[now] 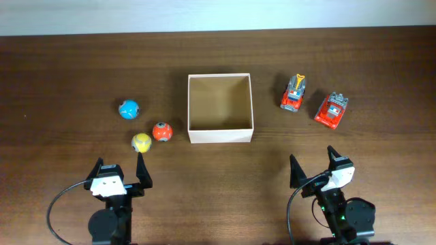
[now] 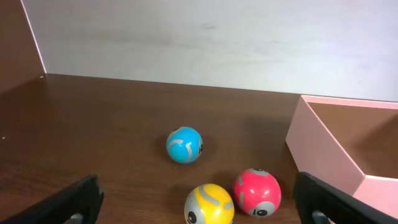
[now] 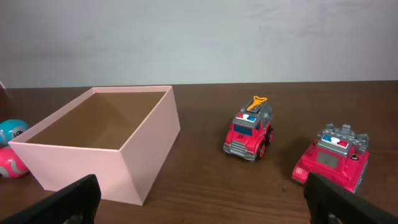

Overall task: Pack container
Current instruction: 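Raise the right arm from rest toward the red trucks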

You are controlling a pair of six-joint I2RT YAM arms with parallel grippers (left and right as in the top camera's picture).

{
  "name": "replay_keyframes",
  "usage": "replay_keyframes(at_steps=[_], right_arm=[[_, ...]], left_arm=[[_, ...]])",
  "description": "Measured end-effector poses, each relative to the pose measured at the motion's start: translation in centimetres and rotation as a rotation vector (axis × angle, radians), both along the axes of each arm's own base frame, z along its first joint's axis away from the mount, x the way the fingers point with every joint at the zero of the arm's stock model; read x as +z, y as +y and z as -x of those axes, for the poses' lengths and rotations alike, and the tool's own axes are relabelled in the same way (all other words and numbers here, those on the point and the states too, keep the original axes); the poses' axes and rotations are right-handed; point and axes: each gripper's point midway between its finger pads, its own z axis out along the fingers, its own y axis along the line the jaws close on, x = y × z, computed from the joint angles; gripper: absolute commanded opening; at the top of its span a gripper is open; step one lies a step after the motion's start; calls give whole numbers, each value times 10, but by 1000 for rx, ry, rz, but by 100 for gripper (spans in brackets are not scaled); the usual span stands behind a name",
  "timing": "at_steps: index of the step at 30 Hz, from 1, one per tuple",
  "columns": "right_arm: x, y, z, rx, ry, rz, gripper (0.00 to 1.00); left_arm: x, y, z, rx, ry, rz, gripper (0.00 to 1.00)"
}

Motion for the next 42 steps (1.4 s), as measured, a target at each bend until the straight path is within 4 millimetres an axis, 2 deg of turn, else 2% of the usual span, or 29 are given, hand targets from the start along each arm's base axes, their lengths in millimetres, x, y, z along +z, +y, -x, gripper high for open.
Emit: replay_keyframes(at_steps=[31, 37, 42], right_arm=[[0, -1, 0, -8, -1, 0, 99], [19, -8, -3, -49, -76, -23, 99], [0, -16, 0, -96, 64, -16, 99]], left_arm=[[0, 0, 0, 0, 0, 0, 99], [0, 0, 0, 0, 0, 0, 99], [0, 0, 0, 0, 0, 0, 99]])
